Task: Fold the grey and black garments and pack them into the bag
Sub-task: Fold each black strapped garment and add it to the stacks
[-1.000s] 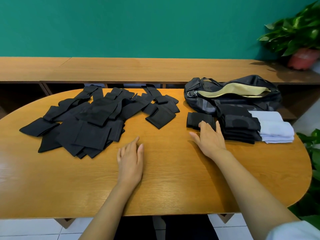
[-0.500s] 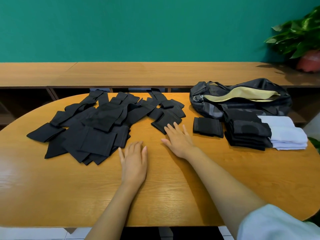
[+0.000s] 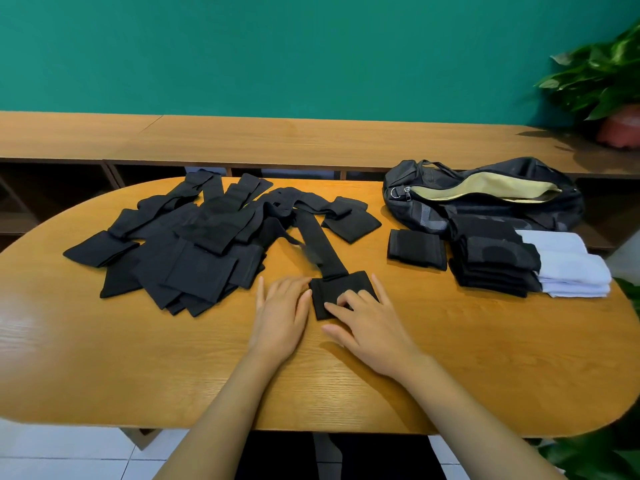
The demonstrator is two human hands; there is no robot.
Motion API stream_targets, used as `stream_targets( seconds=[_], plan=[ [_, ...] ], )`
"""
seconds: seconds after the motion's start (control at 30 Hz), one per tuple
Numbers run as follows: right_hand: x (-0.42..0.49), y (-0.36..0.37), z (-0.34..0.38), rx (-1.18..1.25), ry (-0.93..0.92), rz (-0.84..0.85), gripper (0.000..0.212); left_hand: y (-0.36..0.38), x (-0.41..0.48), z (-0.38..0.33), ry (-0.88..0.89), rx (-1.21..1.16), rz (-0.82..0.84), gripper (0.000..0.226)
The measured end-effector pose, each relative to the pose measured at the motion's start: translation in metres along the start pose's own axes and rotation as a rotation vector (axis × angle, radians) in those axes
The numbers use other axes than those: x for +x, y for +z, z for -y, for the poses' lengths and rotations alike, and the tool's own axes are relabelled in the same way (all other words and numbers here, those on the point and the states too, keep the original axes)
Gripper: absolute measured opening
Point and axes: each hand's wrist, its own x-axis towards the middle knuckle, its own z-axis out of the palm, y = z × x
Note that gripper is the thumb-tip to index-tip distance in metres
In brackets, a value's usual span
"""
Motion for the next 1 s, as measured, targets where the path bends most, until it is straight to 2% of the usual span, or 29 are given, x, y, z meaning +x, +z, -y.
stream_targets(
  seconds=[0.13, 0.27, 0.43, 0.57, 0.67, 0.77, 0.87, 0.93, 1.0],
  plan=[
    [-0.009, -0.006, -0.001, 0.062, -0.014, 0.014, 0.067, 0.000, -0.001, -0.002, 0.055, 0.048, 0.038, 0.032],
    [-0.006, -0.010, -0.008, 0.106, 0.033, -0.003, 0.058, 0.000, 0.000, -0.001, 0.039, 0.033, -0.009, 0.029],
    [-0.009, -0.005, -0.018, 0.056, 0.139, 0.126, 0.069, 0.000, 0.003, 0.003, -0.011, -0.002, -0.045, 0.031],
    [-0.015, -0.008, -0.022, 0.028, 0.161, 0.001, 0.089, 0.001, 0.003, 0.005, -0.054, -0.026, -0.081, 0.030],
    [-0.015, -0.011, -0.025, 0.085, 0.173, -0.070, 0.081, 0.000, 0.007, 0.004, -0.049, -0.029, -0.105, 0.028],
    [0.004, -0.015, -0.029, 0.114, 0.184, -0.105, 0.063, -0.007, 0.025, 0.005, 0.010, 0.071, -0.108, 0.030],
    [0.042, -0.018, -0.032, 0.121, 0.202, -0.055, 0.049, -0.017, 0.058, 0.007, 0.061, 0.213, -0.110, 0.038],
    [0.069, -0.015, -0.035, 0.088, 0.210, 0.007, 0.047, -0.023, 0.082, 0.012, 0.102, 0.354, -0.099, 0.045],
    [0.093, -0.009, -0.038, 0.070, 0.213, 0.080, 0.050, -0.026, 0.106, 0.021, 0.109, 0.511, 0.008, 0.053]
  ],
)
